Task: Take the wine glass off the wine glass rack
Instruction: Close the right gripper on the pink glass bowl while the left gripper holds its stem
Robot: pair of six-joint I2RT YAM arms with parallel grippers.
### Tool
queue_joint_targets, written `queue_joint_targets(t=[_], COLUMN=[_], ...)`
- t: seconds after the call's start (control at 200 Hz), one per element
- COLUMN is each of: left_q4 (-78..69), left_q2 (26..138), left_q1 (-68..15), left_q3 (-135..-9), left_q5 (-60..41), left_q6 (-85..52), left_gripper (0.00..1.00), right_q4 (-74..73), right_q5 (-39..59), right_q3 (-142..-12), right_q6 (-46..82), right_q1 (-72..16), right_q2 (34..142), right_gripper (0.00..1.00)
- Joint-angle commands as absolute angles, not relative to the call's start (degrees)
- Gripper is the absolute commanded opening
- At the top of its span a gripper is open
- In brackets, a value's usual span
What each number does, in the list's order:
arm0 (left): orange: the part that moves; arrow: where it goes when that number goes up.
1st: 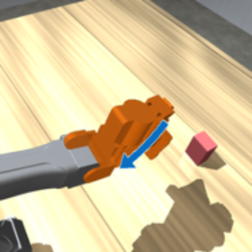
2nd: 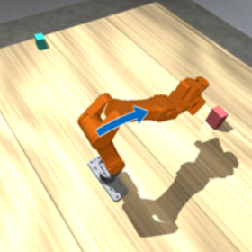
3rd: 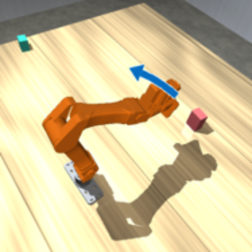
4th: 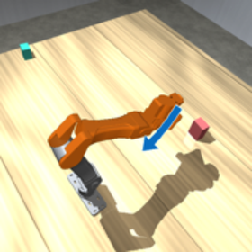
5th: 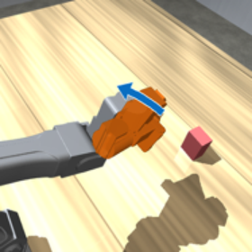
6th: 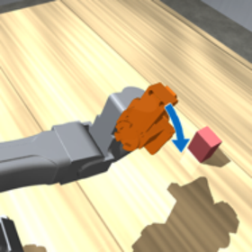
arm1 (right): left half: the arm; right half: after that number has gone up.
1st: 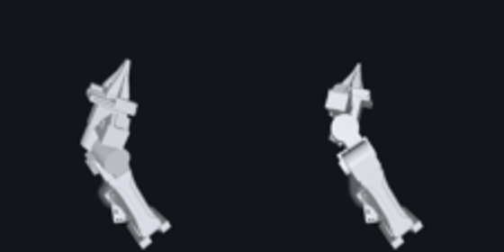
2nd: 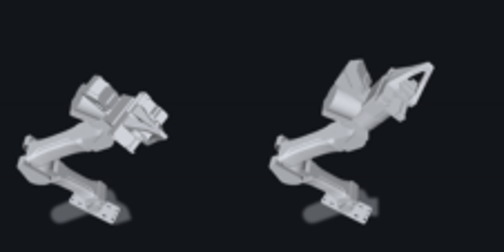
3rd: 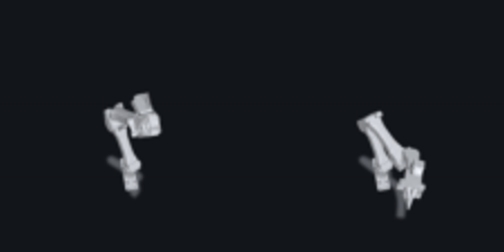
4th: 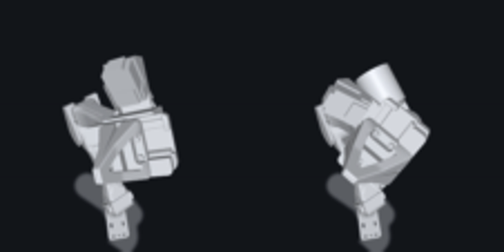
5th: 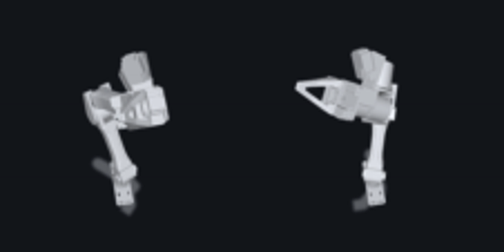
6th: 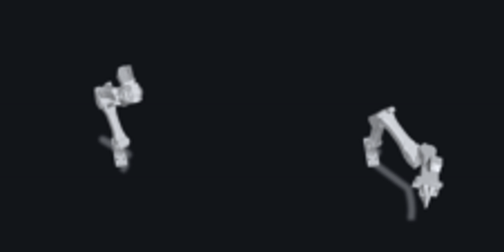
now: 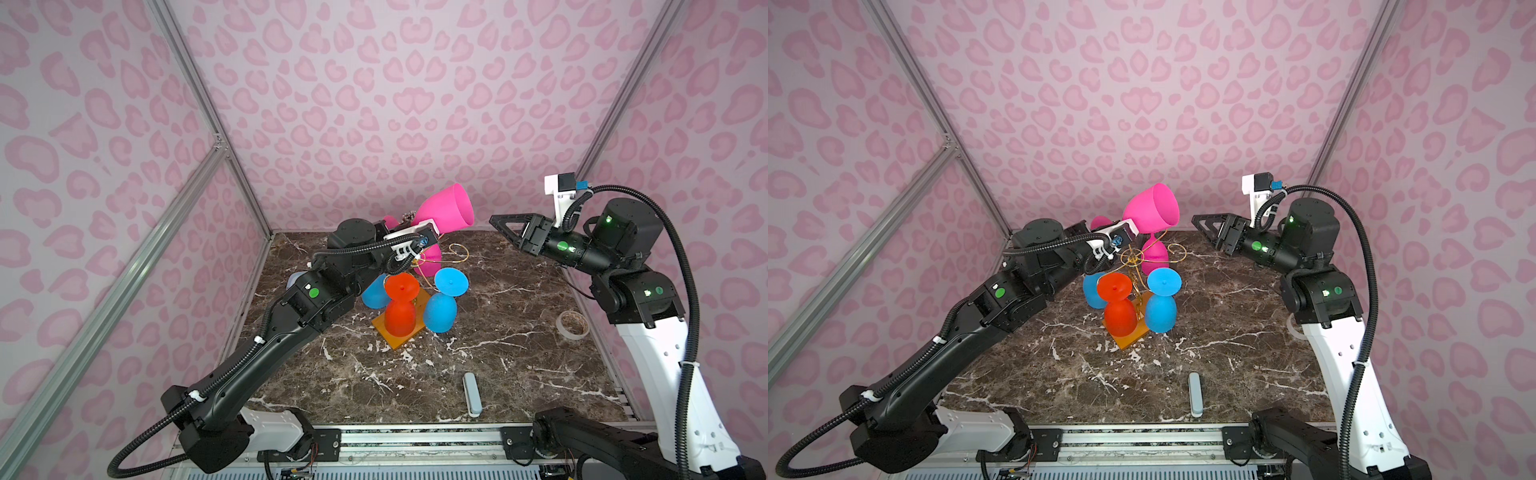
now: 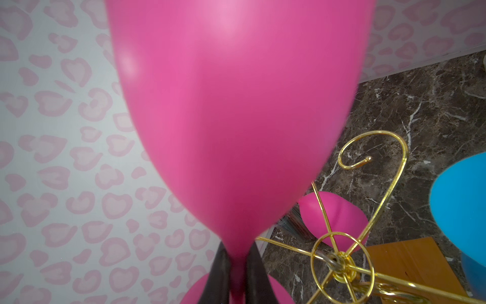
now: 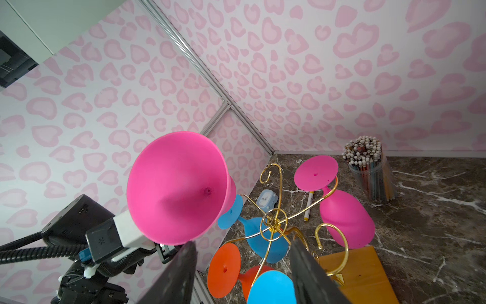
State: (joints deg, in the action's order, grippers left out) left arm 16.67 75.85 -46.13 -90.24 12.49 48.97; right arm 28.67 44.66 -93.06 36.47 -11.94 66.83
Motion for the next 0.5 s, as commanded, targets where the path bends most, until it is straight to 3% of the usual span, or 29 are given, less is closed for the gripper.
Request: queue_joint_targets(t=[0.0,0.495], left_q4=[13.87,13.28], left_q2=[75.84,76.21], left_q1=[-46.15,-47.89], left_q3=[-90.18,-89.98], left_q5=[13.18,12.78], left_q6=[51.2,56.69], left_gripper=[0.03,0.03], right_q4=[27.65,25.48], right_q5=[47.08,49.14], right_q3=[-92.65,-92.58], right_q6=[37.4,40.17], right_q1=[-11.95,-12.04], right_q2=[66.97,69.09], right_gripper=[0.58,0.54])
